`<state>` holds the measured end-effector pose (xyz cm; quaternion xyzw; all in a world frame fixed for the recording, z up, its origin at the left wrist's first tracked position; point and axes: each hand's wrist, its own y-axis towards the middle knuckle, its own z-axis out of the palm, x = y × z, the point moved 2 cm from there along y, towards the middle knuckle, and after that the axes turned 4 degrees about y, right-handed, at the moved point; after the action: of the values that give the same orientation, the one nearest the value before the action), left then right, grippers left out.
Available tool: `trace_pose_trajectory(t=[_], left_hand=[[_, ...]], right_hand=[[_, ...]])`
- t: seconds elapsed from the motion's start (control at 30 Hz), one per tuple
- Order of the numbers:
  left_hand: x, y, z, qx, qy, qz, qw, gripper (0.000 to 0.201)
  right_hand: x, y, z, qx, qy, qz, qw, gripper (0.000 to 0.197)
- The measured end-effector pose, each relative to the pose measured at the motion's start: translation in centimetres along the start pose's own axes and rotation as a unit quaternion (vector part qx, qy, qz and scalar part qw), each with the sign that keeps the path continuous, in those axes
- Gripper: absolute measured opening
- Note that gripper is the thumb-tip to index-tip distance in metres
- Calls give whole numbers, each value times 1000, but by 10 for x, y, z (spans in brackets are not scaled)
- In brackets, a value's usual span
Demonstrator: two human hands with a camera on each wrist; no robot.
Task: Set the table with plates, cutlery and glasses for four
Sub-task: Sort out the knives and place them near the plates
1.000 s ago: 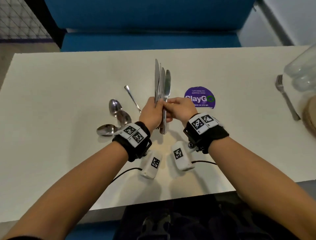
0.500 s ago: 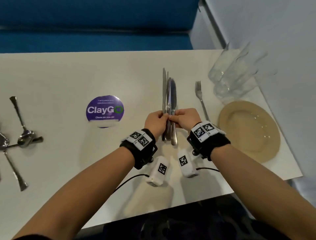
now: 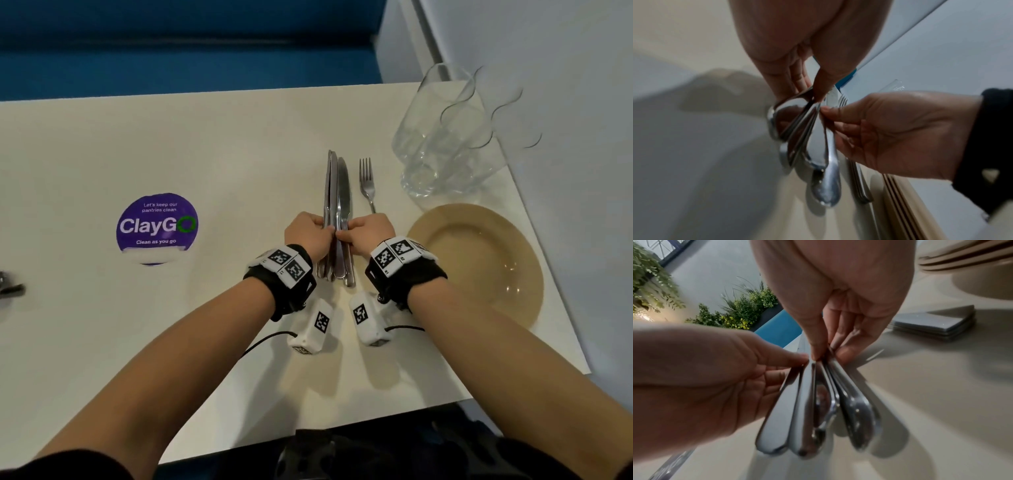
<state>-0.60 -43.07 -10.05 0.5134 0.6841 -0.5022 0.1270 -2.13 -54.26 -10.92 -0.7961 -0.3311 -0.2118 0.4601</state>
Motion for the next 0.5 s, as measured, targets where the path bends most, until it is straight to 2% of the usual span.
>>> trace_pose_trajectory(t=[0.1,0.33,0.43,0.5], left_hand=[[-5,5,0,-5,43,16,999,21],[-6,13,-5,0,106,18,994,32],[-7,16,-5,-5,112,17,994,30],[-7,16,-6,-7,115,21,993,22]], right_hand=[[4,-2,-7,-14,-23,-6,1000,13],[8,2,-11,-36,-59,-32,997,13],[9,3,-13,-54,-71,-39,995,18],[9,3,-12,-65,-75,-46,994,24]])
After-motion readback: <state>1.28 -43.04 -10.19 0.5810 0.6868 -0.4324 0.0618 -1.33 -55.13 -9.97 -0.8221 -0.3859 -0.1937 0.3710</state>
